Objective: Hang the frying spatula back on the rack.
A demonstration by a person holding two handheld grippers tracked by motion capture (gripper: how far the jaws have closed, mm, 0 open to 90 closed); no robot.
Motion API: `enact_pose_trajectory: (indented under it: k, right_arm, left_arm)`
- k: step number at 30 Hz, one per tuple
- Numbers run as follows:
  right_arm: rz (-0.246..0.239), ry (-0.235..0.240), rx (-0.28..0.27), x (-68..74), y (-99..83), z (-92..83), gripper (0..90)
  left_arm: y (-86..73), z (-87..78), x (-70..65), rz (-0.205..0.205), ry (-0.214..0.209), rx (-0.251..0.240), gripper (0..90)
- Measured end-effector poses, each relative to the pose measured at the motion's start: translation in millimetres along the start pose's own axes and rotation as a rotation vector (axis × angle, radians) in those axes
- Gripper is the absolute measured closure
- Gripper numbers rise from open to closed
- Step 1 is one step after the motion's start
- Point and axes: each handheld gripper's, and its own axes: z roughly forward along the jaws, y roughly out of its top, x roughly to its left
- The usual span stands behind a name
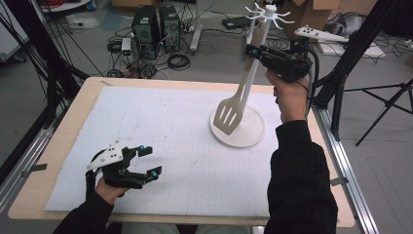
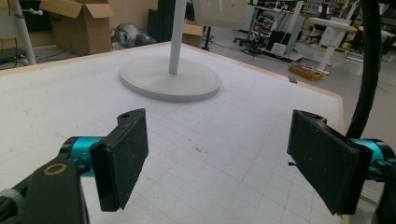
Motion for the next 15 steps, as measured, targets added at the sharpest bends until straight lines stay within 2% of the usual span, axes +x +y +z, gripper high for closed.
enact_pose_trajectory:
  k: [8, 15]
  right_arm:
    - [0.027, -0.017, 0.01, -7.1, -1.1, 1.7, 73.1]
    - [0.01, -0.037, 0.007, -5.3, -3.1, 2.1, 72.8]
  left_arm:
    - [0.8, -1.1, -0.5, 0.004, 0.002, -0.007, 20.9]
    - [0.7, -1.6, -0.2, 0.001, 0.005, -0.008, 20.9]
